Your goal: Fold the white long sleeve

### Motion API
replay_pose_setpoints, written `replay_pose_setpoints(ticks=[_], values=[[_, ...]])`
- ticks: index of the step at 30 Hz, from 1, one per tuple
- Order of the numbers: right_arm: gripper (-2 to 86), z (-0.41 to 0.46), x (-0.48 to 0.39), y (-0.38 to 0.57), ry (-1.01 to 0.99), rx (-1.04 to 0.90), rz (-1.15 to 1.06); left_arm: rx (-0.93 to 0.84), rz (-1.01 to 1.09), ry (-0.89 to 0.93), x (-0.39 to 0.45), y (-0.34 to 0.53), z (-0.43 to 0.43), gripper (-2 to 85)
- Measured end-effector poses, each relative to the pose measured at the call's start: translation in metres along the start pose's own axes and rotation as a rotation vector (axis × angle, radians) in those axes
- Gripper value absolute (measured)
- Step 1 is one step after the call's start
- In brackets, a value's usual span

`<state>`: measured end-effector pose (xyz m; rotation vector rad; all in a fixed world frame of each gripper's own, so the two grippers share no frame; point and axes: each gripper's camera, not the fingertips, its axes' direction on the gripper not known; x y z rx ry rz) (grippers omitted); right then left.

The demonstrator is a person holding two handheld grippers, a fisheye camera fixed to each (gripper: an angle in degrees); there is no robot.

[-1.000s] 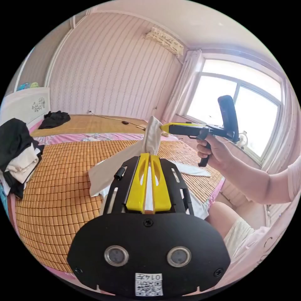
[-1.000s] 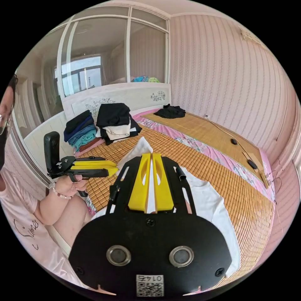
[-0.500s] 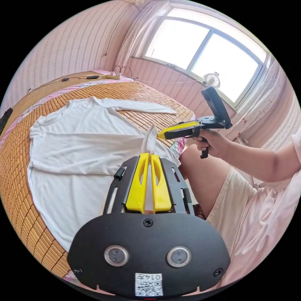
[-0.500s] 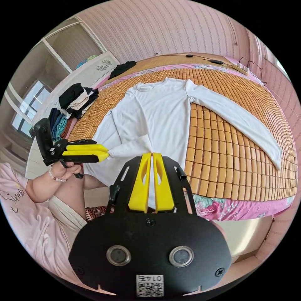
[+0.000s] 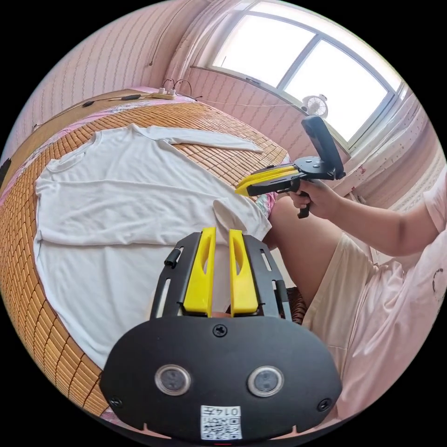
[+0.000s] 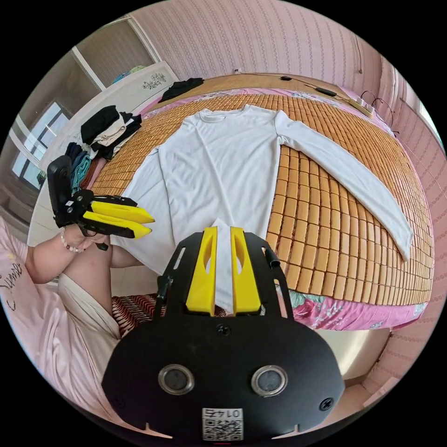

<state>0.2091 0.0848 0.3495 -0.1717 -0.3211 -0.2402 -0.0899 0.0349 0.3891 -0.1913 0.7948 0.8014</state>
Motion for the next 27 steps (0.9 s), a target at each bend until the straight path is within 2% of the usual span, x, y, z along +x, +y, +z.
replay_pose_setpoints(ticks=[5, 13, 15, 19, 22, 24, 27], values=[[5.4, 0.041, -0.001, -0.031, -0.02, -0.153, -0.078, -0.022, -0.036, -0.017, -0.023, -0.006, 0.008, 4.7], [1.4, 0.021, 0.03, -0.012, 0.055, -0.297, -0.04, -0.175, 0.151, 0.137, 0.04, -0.033, 0.086, 5.3], [1.6, 0.015, 0.035, -0.015, 0.073, -0.305, -0.036, -0.222, 0.227, 0.178, 0.059, -0.03, 0.094, 5.7], [2.9, 0.012, 0.029, -0.06, 0.108, -0.234, -0.123, -0.167, 0.248, 0.135, 0.05, -0.026, 0.061, 5.6], [4.7, 0.032, 0.006, -0.13, 0.07, -0.145, -0.246, -0.071, 0.152, -0.046, -0.001, -0.022, 0.007, 4.7], [5.6, 0.048, -0.015, -0.181, 0.015, -0.082, -0.322, -0.014, 0.017, -0.261, -0.059, -0.013, -0.037, 4.8], [6.3, 0.077, -0.052, -0.266, -0.071, 0.008, -0.391, -0.03, -0.052, -0.472, -0.11, -0.004, -0.069, 4.9]])
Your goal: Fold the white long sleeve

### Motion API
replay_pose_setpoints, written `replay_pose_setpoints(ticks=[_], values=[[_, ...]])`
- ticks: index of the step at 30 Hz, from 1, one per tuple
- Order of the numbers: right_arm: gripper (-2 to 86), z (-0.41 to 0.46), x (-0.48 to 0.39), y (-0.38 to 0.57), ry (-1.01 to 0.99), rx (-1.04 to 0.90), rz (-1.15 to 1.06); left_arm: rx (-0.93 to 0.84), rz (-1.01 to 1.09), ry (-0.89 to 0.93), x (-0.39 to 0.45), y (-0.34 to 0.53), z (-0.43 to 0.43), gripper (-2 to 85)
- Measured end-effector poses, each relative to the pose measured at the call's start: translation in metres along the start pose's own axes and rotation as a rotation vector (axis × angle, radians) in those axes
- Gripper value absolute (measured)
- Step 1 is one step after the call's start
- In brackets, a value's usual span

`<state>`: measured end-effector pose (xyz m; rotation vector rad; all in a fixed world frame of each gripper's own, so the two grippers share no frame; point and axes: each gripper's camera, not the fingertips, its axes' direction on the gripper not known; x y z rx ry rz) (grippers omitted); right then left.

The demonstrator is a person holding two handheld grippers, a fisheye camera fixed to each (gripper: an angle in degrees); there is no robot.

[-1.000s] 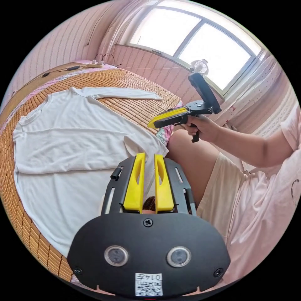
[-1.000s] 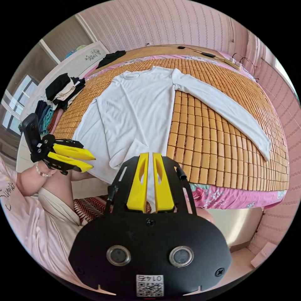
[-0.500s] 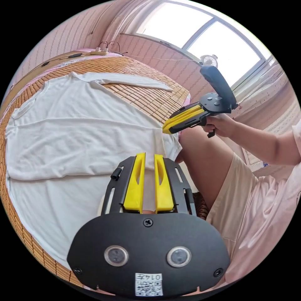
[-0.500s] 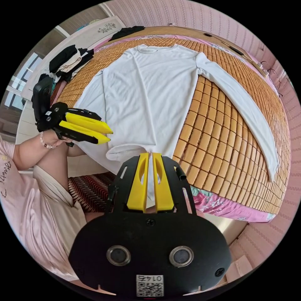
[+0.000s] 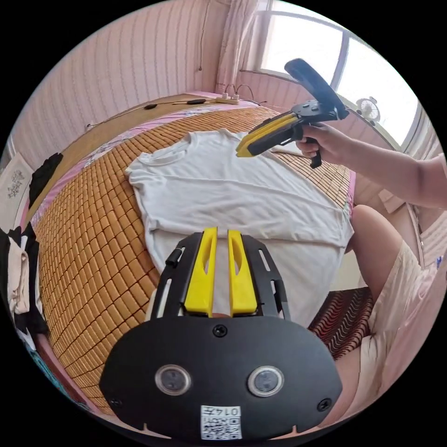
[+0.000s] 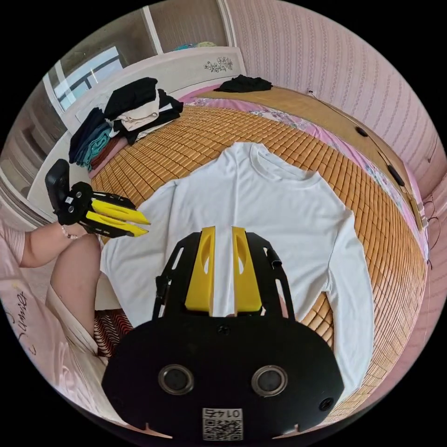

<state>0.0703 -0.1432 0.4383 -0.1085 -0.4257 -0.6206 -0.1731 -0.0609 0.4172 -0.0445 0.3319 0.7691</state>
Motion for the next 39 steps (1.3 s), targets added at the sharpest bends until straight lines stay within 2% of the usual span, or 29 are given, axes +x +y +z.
replay_pose_setpoints(ticks=[3, 8, 10, 11, 14, 18, 21, 24, 26, 29, 33, 35, 39], values=[[7.1, 0.041, 0.005, -0.078, -0.009, 0.017, -0.004, -0.059, 0.022, -0.078, -0.021, -0.005, 0.009, 4.9], [9.6, 0.124, 0.027, -0.15, 0.018, -0.131, 0.082, -0.088, -0.004, -0.085, -0.03, -0.014, 0.035, 4.4], [7.8, 0.138, 0.034, -0.157, -0.04, -0.168, 0.108, -0.106, -0.011, -0.114, -0.031, -0.013, 0.043, 3.1], [3.8, 0.139, 0.034, -0.16, -0.065, -0.158, 0.105, -0.108, -0.026, -0.143, -0.033, -0.01, 0.044, 0.6], [0.1, 0.131, 0.027, -0.169, -0.019, -0.11, 0.041, -0.06, -0.101, -0.118, -0.041, 0.003, 0.036, -0.6], [0.2, 0.142, 0.022, -0.172, 0.017, -0.121, 0.023, -0.029, -0.238, -0.022, -0.056, 0.015, 0.038, -0.5], [4.2, 0.15, 0.023, -0.162, 0.027, -0.157, 0.057, -0.048, -0.252, -0.042, -0.055, 0.013, 0.033, 1.7], [7.0, 0.108, 0.037, -0.14, 0.038, -0.045, 0.107, -0.04, -0.249, -0.064, -0.051, 0.018, 0.015, 4.1], [7.5, 0.047, 0.052, -0.099, 0.07, 0.124, 0.169, -0.045, -0.242, -0.104, -0.047, 0.024, 0.001, 4.4], [7.6, -0.025, 0.055, -0.011, 0.177, 0.239, 0.207, -0.037, -0.238, -0.115, -0.03, 0.037, -0.026, 4.6], [8.0, -0.084, 0.047, 0.131, 0.365, 0.26, 0.338, -0.062, -0.141, -0.072, 0.02, 0.03, -0.046, 4.7], [8.6, -0.109, 0.044, 0.231, 0.473, 0.236, 0.5, -0.067, -0.072, -0.063, 0.048, 0.012, -0.048, 4.9], [11.6, -0.133, 0.048, 0.354, 0.603, 0.213, 0.793, -0.048, 0.113, 0.026, 0.119, -0.053, -0.047, 6.0]])
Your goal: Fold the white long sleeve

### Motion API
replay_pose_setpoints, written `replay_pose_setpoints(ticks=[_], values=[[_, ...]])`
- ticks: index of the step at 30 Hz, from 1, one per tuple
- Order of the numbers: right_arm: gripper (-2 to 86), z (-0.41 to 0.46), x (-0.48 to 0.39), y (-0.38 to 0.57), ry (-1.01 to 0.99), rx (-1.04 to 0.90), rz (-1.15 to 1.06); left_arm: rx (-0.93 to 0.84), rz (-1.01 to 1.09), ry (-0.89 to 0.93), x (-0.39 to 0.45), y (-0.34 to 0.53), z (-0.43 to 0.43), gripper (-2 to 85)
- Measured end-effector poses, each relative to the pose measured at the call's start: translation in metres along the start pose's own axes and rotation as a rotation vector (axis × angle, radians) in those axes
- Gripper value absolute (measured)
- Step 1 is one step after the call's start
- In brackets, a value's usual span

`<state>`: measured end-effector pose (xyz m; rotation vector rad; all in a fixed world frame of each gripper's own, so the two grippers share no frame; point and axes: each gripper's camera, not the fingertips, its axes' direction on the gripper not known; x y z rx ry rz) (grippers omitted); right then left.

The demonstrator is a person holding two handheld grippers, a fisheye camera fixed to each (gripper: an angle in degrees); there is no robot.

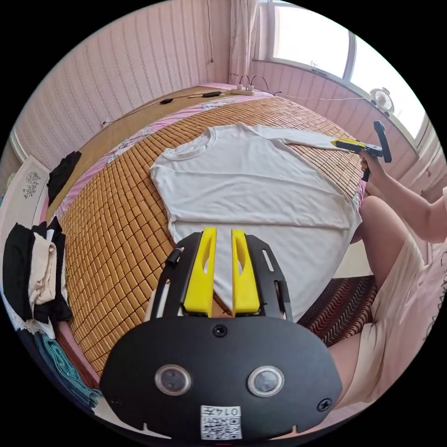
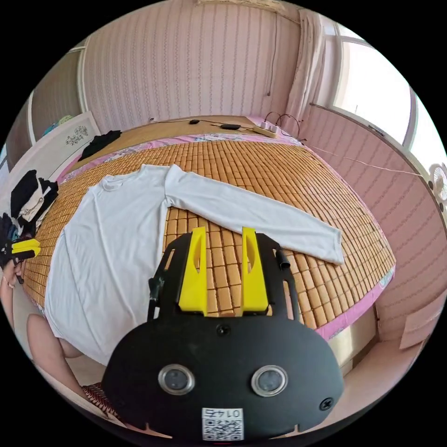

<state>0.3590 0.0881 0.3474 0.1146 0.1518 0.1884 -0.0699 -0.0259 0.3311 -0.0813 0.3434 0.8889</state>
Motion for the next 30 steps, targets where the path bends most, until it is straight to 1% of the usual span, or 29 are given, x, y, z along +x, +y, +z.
replay_pose_setpoints(ticks=[2, 5, 11, 14, 18, 21, 24, 26, 30], values=[[13.0, -0.001, 0.051, 0.028, 0.074, -0.005, 0.162, 0.01, 0.114, -0.012, 0.033, -0.035, 0.002, 6.3], [13.4, 0.0, 0.101, 0.045, 0.108, 0.016, 0.299, 0.018, 0.26, -0.048, 0.082, -0.094, 0.01, 6.3], [13.4, 0.008, 0.181, 0.052, 0.104, 0.051, 0.488, 0.057, 0.403, 0.08, 0.157, -0.215, 0.043, 5.4], [13.4, 0.016, 0.209, 0.055, 0.085, 0.038, 0.523, 0.082, 0.458, 0.106, 0.196, -0.269, 0.07, 5.4], [12.4, 0.024, 0.235, 0.062, -0.004, -0.019, 0.548, 0.09, 0.497, 0.181, 0.246, -0.346, 0.112, 5.5], [9.4, 0.028, 0.246, 0.065, 0.038, -0.046, 0.535, 0.086, 0.51, 0.216, 0.279, -0.399, 0.143, 5.6], [6.3, 0.031, 0.253, 0.065, 0.101, -0.07, 0.533, 0.052, 0.539, 0.207, 0.315, -0.448, 0.175, 5.7], [4.0, 0.031, 0.258, 0.068, 0.089, -0.062, 0.527, 0.04, 0.551, 0.19, 0.336, -0.474, 0.193, 5.7], [2.4, 0.032, 0.269, 0.07, 0.094, -0.068, 0.526, -0.011, 0.55, 0.168, 0.376, -0.525, 0.235, 6.1]])
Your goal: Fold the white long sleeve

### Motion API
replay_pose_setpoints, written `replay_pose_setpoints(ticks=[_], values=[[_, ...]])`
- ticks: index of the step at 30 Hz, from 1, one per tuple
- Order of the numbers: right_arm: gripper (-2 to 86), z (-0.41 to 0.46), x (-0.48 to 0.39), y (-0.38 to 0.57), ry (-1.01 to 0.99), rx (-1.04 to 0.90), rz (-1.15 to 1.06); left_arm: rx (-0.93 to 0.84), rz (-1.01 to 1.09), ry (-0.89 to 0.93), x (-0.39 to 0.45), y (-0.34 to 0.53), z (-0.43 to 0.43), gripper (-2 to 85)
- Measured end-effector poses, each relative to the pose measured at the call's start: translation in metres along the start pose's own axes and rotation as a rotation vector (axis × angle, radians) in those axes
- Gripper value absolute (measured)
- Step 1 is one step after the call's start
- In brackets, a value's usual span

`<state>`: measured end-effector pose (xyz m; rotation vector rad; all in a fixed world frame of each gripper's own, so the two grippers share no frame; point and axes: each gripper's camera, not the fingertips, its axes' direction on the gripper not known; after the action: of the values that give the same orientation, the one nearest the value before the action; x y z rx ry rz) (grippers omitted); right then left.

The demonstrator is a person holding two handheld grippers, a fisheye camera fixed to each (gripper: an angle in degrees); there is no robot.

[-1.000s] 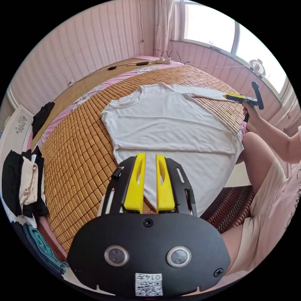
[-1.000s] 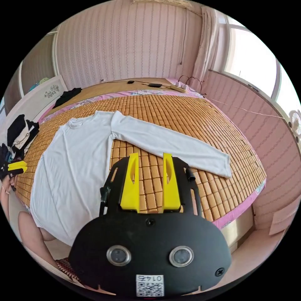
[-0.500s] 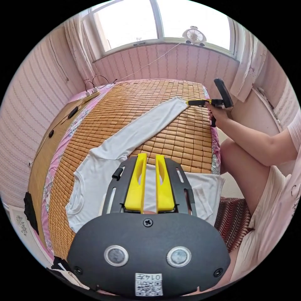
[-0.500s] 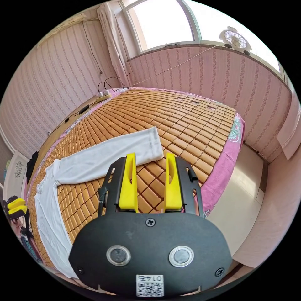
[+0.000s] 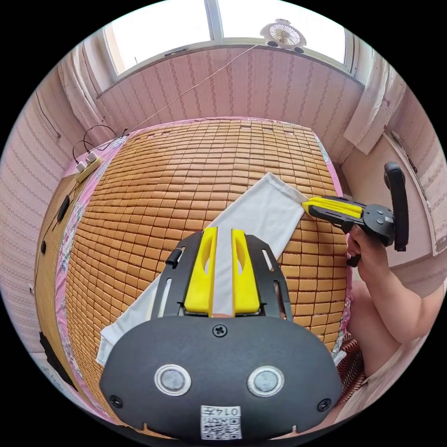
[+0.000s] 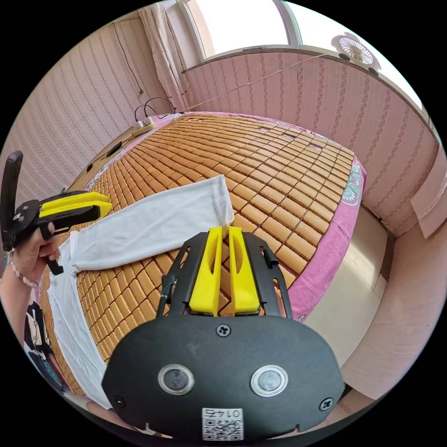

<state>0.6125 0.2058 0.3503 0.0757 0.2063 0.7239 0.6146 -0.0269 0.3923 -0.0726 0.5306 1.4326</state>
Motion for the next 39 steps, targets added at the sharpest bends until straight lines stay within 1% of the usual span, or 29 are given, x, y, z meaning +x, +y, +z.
replay_pose_setpoints(ticks=[5, 7, 9, 11, 14, 18, 23, 28, 39], values=[[1.7, 0.003, 0.027, -0.007, -0.076, -0.006, 0.04, -0.128, 0.007, -0.04, 0.005, -0.044, 0.05, 8.6], [1.6, 0.005, 0.035, -0.009, -0.094, -0.005, 0.048, -0.124, 0.011, -0.02, 0.006, -0.053, 0.056, 8.2], [1.6, 0.006, 0.04, -0.011, -0.102, -0.006, 0.051, -0.132, 0.016, 0.049, 0.007, -0.061, 0.06, 5.4], [1.6, 0.007, 0.046, -0.014, -0.1, -0.008, 0.05, -0.131, 0.009, 0.071, 0.009, -0.067, 0.062, 2.6], [1.6, 0.009, 0.053, -0.016, -0.114, -0.008, 0.064, -0.163, 0.046, 0.029, 0.023, -0.08, 0.065, -0.3], [1.6, 0.007, 0.064, -0.018, -0.161, 0.016, 0.104, -0.209, 0.12, -0.071, 0.047, -0.094, 0.069, -0.9], [1.6, 0.007, 0.068, -0.023, -0.17, 0.025, 0.101, -0.225, 0.176, -0.143, 0.064, -0.1, 0.072, -1.0], [1.6, 0.009, 0.07, -0.027, -0.215, 0.037, 0.099, -0.214, 0.136, -0.123, 0.063, -0.098, 0.07, -1.0], [1.6, 0.003, 0.061, -0.031, -0.268, 0.09, 0.089, -0.199, 0.136, -0.134, 0.061, -0.07, 0.061, -1.0]])
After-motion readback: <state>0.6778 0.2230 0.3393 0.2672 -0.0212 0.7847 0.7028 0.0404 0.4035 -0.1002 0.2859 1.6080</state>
